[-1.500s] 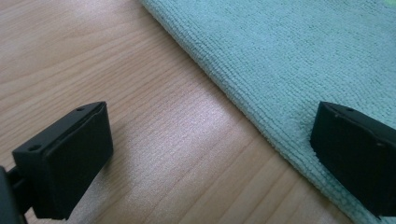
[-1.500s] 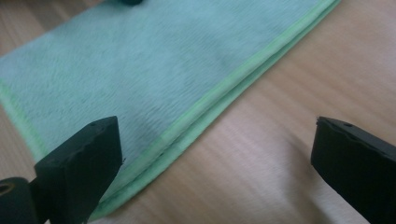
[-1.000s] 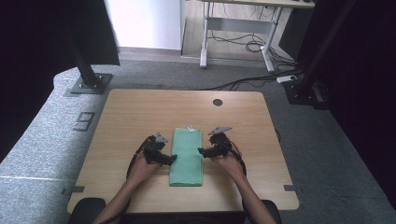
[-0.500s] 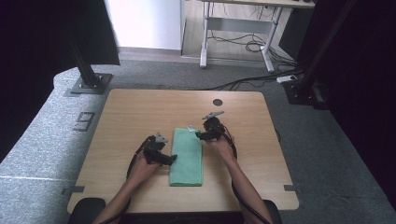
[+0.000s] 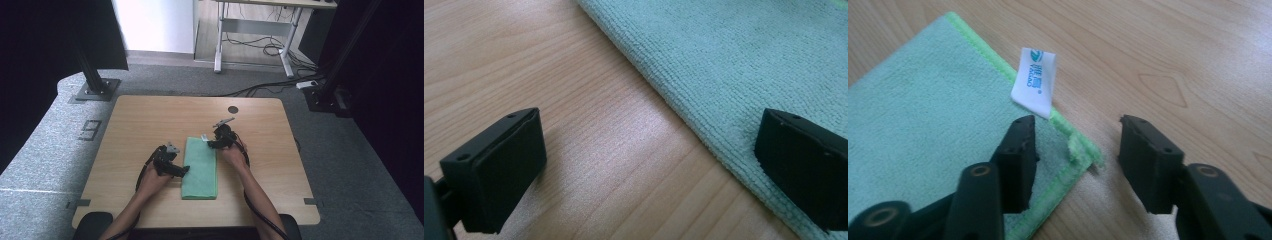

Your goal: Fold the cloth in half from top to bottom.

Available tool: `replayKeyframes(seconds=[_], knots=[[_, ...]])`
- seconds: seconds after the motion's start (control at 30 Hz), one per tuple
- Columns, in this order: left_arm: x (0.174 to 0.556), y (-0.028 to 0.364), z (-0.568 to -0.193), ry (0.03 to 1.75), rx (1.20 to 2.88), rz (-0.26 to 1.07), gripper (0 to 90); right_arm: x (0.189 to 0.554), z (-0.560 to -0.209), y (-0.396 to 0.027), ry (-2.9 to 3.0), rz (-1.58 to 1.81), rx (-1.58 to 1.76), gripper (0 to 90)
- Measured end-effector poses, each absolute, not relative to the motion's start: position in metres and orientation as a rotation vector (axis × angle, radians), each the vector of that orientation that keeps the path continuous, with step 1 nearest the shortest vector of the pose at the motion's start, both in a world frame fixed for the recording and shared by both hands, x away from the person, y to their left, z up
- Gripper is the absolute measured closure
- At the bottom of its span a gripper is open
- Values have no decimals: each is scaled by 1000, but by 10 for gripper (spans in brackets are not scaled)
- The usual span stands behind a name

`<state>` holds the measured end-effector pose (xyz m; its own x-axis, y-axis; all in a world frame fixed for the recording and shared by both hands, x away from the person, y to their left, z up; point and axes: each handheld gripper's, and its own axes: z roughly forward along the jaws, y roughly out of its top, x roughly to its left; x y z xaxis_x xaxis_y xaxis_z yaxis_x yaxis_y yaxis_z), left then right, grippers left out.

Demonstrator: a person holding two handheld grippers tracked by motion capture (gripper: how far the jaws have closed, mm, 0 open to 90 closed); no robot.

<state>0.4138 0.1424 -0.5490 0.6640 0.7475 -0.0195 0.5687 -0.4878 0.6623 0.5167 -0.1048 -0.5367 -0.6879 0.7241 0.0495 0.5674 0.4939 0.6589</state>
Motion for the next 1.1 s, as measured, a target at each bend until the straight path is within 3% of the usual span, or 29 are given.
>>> replayKeyframes(seconds=[0.2, 0.3, 0.6, 1.1], knots=[[415, 141, -547, 1015, 2238, 358, 0, 514, -536, -103, 2537, 1016, 1119, 793], [417, 141, -544, 1020, 2215, 382, 0, 515, -537, -104, 2541, 1042, 1141, 845], [420, 140, -549, 1053, 2214, 369, 0, 508, -529, -101, 2512, 1023, 1098, 863], [418, 140, -549, 1066, 2208, 376, 0, 471, -477, -101, 2488, 1179, 920, 863]])
